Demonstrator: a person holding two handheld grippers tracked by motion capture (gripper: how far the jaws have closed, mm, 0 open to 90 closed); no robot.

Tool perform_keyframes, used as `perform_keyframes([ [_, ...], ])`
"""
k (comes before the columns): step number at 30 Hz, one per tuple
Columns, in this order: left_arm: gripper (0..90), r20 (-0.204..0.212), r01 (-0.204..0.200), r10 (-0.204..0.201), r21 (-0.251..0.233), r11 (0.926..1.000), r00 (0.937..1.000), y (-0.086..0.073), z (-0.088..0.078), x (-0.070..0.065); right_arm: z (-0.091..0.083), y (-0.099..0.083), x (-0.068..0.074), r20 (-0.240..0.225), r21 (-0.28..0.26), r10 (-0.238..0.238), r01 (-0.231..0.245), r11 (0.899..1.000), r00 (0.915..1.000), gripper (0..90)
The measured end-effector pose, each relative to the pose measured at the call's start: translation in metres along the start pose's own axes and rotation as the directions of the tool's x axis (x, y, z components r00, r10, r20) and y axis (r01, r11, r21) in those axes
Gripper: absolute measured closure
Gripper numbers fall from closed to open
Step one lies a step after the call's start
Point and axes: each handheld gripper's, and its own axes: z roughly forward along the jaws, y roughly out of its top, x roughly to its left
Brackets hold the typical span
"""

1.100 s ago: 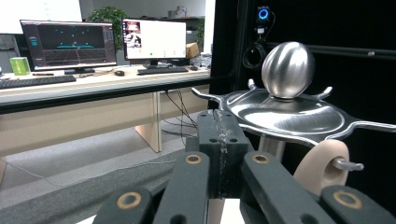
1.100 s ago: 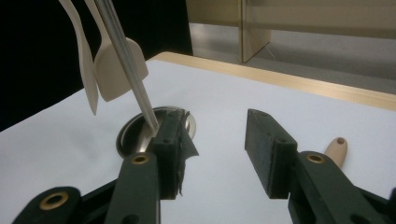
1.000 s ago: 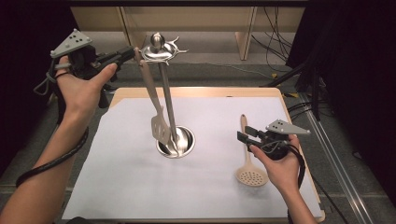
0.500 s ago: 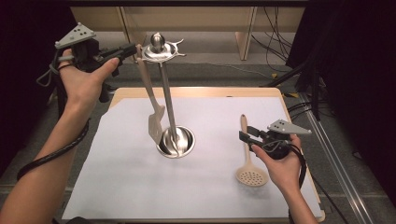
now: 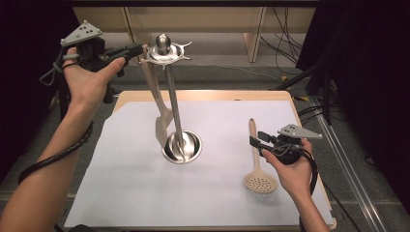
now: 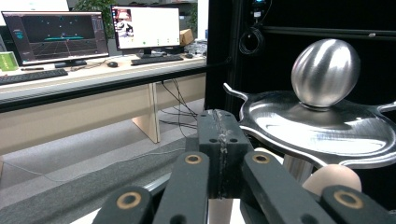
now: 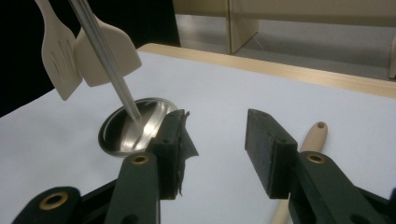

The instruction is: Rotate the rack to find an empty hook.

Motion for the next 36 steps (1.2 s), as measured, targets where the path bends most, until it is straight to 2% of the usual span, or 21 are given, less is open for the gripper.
perform_keyframes([
  [2, 88.7, 0.000, 0.002, -0.002, -0.014, 0.9999, 1.0000, -0.002, -0.002, 0.001, -0.001, 0.000, 0.001, 0.015, 0.022, 0.033, -0.033, 0.999, 0.9993, 58.9],
  [5, 87.7, -0.011, 0.015, -0.015, -0.034, 0.9993, 0.9998, -0.007, -0.008, 0.002, 0.000, -0.001, -0.003, 0.017, 0.012, 0.014, -0.014, 1.000, 0.9997, 58.6],
  [7, 87.1, -0.016, 0.019, -0.020, -0.050, 0.9986, 0.9997, -0.010, -0.014, 0.003, 0.000, -0.001, -0.003, 0.021, 0.023, 0.043, -0.043, 0.999, 0.9989, 58.4],
  [8, 86.8, -0.018, 0.022, -0.023, -0.059, 0.9980, 0.9996, -0.011, -0.018, 0.003, 0.001, -0.001, -0.005, 0.031, 0.023, 0.036, -0.037, 0.999, 0.9989, 58.3],
  [10, 86.1, -0.031, 0.024, -0.026, -0.072, 0.9971, 0.9992, -0.015, -0.024, 0.003, 0.000, -0.002, -0.004, 0.032, 0.044, 0.072, -0.074, 0.996, 0.9969, 58.3],
  [11, 85.7, -0.033, 0.025, -0.027, -0.080, 0.9965, 0.9991, -0.017, -0.028, 0.003, 0.001, -0.003, -0.007, 0.045, 0.039, 0.038, -0.040, 0.998, 0.9983, 58.2],
  [13, 84.3, -0.043, 0.030, -0.034, -0.093, 0.9952, 0.9985, -0.024, -0.036, 0.003, 0.001, -0.004, -0.008, 0.050, 0.048, 0.035, -0.037, 0.998, 0.9982, 58.2],
  [14, 83.5, -0.036, 0.018, -0.022, -0.108, 0.9940, 0.9991, -0.027, -0.039, 0.004, 0.000, -0.004, -0.006, 0.054, 0.059, 0.079, -0.082, 0.995, 0.9954, 58.2],
  [17, 79.5, -0.051, 0.022, -0.029, -0.126, 0.9917, 0.9983, -0.041, -0.050, 0.002, 0.000, -0.003, -0.012, 0.067, 0.064, 0.052, -0.056, 0.996, 0.9964, 58.2],
  [18, 77.7, -0.054, 0.024, -0.031, -0.126, 0.9917, 0.9981, -0.047, -0.053, 0.001, 0.000, -0.003, -0.010, 0.078, 0.077, 0.086, -0.092, 0.993, 0.9933, 58.2],
  [20, 73.3, -0.054, 0.028, -0.035, -0.123, 0.9920, 0.9979, -0.061, -0.059, -0.001, 0.000, -0.002, -0.015, 0.089, 0.094, 0.074, -0.082, 0.992, 0.9933, 58.1],
  [24, 64.7, -0.071, 0.043, -0.050, -0.104, 0.9936, 0.9962, -0.082, -0.065, 0.002, 0.004, -0.003, -0.017, 0.120, 0.130, 0.125, -0.141, 0.981, 0.9848, 59.1],
  [26, 60.8, -0.079, 0.053, -0.060, -0.096, 0.9940, 0.9950, -0.088, -0.067, 0.005, 0.006, -0.003, -0.020, 0.129, 0.143, 0.122, -0.140, 0.980, 0.9841, 59.8],
  [27, 58.4, -0.090, 0.065, -0.073, -0.092, 0.9936, 0.9932, -0.091, -0.068, 0.009, 0.007, -0.004, -0.023, 0.142, 0.147, 0.100, -0.121, 0.982, 0.9848, 60.0],
  [28, 56.3, -0.099, 0.075, -0.084, -0.092, 0.9930, 0.9916, -0.093, -0.069, 0.010, 0.008, -0.004, -0.020, 0.159, 0.166, 0.145, -0.171, 0.971, 0.9765, 60.4],
  [29, 54.5, -0.110, 0.083, -0.093, -0.090, 0.9925, 0.9896, -0.096, -0.070, 0.012, 0.010, -0.005, -0.024, 0.148, 0.157, 0.109, -0.132, 0.979, 0.9830, 60.8],
  [32, 50.7, -0.132, 0.104, -0.113, -0.080, 0.9914, 0.9848, -0.103, -0.071, 0.017, 0.011, -0.007, -0.022, 0.156, 0.174, 0.136, -0.163, 0.971, 0.9784, 61.2],
  [33, 49.5, -0.135, 0.108, -0.117, -0.072, 0.9916, 0.9840, -0.104, -0.071, 0.018, 0.011, -0.008, -0.024, 0.156, 0.173, 0.114, -0.141, 0.975, 0.9811, 61.3],
  [34, 48.6, -0.137, 0.113, -0.123, -0.074, 0.9908, 0.9830, -0.105, -0.071, 0.018, 0.011, -0.008, -0.021, 0.149, 0.179, 0.156, -0.182, 0.967, 0.9764, 61.2],
  [35, 47.8, -0.141, 0.113, -0.123, -0.075, 0.9907, 0.9824, -0.105, -0.072, 0.018, 0.010, -0.008, -0.021, 0.145, 0.179, 0.160, -0.185, 0.966, 0.9764, 61.2],
  [36, 47.2, -0.141, 0.110, -0.120, -0.075, 0.9911, 0.9827, -0.105, -0.072, 0.017, 0.010, -0.009, -0.024, 0.140, 0.178, 0.136, -0.160, 0.971, 0.9807, 61.2],
])
